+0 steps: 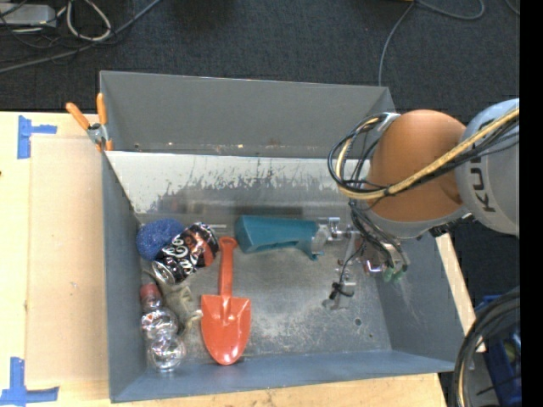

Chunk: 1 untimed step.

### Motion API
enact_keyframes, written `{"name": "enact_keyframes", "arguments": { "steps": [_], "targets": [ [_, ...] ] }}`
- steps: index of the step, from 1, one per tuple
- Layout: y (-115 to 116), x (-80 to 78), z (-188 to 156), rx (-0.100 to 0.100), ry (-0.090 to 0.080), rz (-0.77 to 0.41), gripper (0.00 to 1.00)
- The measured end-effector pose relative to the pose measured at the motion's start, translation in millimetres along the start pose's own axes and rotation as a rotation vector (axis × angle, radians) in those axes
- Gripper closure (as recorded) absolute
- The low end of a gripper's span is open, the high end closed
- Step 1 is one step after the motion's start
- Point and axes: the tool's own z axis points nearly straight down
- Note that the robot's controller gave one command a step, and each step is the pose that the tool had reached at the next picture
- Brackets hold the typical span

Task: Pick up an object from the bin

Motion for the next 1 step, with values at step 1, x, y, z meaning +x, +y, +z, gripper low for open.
{"name": "enact_keyframes", "arguments": {
  "steps": [1],
  "targets": [
    [0.0, -1.5, -4.5, 0.000, -0.007, 0.000, 0.00]
  ]
}}
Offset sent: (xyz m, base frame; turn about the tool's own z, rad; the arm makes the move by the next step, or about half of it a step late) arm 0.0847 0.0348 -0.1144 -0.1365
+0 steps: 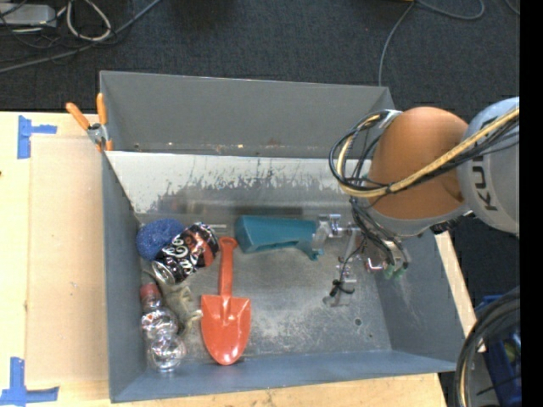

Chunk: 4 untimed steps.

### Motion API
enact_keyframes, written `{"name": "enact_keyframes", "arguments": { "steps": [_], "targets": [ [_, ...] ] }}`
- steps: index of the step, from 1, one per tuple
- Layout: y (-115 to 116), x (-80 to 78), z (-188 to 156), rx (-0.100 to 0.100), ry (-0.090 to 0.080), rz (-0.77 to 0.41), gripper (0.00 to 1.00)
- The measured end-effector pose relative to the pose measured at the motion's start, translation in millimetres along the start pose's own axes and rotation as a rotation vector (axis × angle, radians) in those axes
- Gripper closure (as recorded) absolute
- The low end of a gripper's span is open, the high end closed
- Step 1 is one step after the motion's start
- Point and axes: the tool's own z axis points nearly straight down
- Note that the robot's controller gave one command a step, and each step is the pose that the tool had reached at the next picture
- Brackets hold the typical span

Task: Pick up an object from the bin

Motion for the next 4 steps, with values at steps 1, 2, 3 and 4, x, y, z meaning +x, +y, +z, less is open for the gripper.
{"name": "enact_keyframes", "arguments": {
  "steps": [1, 2, 3, 4],
  "targets": [
    [25, -60.7, 80, 0.000, -0.006, -0.095, 0.00],
    [72, -82.2, 69, 0.002, -0.011, -0.174, 0.00],
    [79, -80.3, 57, 0.001, -0.012, -0.121, 0.00],
    [143, -10.3, 106, 0.002, -0.011, -0.441, 0.00]
  ]
}}
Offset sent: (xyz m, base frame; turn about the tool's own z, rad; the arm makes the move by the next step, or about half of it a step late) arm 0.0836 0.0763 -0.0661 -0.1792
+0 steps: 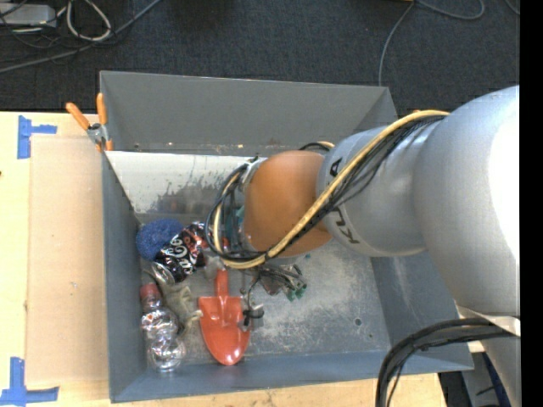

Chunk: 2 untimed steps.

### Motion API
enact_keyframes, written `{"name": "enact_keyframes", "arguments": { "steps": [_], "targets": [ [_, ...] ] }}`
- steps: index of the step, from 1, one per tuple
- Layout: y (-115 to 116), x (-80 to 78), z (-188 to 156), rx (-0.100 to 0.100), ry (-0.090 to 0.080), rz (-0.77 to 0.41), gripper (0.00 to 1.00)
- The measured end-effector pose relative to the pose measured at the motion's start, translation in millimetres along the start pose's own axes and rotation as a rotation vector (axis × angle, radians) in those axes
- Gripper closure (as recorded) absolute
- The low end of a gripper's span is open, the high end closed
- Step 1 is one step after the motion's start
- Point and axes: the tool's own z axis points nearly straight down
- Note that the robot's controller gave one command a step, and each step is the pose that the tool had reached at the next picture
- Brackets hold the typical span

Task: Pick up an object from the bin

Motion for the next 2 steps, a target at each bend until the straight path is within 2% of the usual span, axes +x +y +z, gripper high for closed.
{"name": "enact_keyframes", "arguments": {
  "steps": [1, 2],
  "targets": [
    [34.0, -1.1, 13.3, 0.004, -0.003, -0.082, 1.00],
    [34.0, -1.1, 13.2, 0.004, -0.003, -0.081, 1.00]
  ]
}}
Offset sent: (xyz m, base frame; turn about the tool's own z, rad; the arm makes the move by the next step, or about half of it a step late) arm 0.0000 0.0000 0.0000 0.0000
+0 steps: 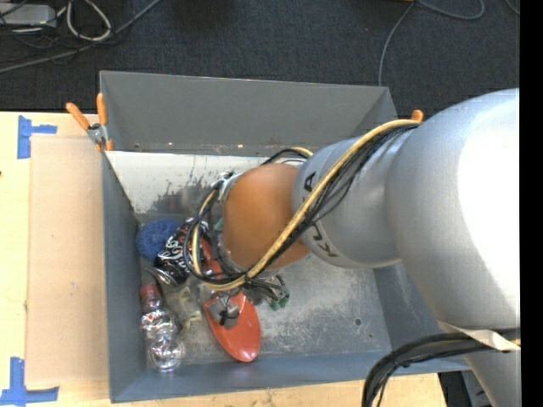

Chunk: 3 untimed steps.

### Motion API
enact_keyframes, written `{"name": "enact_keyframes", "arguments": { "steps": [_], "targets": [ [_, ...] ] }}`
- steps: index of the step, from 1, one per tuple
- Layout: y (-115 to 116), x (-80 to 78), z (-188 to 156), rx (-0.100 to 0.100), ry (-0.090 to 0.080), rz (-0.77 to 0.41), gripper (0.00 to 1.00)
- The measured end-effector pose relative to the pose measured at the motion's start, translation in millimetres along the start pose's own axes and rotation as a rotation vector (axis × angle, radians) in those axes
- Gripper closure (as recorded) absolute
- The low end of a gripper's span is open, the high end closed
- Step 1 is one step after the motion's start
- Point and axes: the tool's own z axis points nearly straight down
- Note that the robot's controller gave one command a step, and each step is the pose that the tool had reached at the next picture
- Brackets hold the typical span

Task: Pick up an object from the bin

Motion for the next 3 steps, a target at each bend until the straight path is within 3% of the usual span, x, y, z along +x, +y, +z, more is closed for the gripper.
{"name": "enact_keyframes", "arguments": {
  "steps": [1, 3],
  "targets": [
    [1, 1.5, -32, -0.001, 0.006, 0.001, 1.00],
    [-1, -2.0, -90, 0.001, -0.003, 0.003, 1.00]
  ]
}}
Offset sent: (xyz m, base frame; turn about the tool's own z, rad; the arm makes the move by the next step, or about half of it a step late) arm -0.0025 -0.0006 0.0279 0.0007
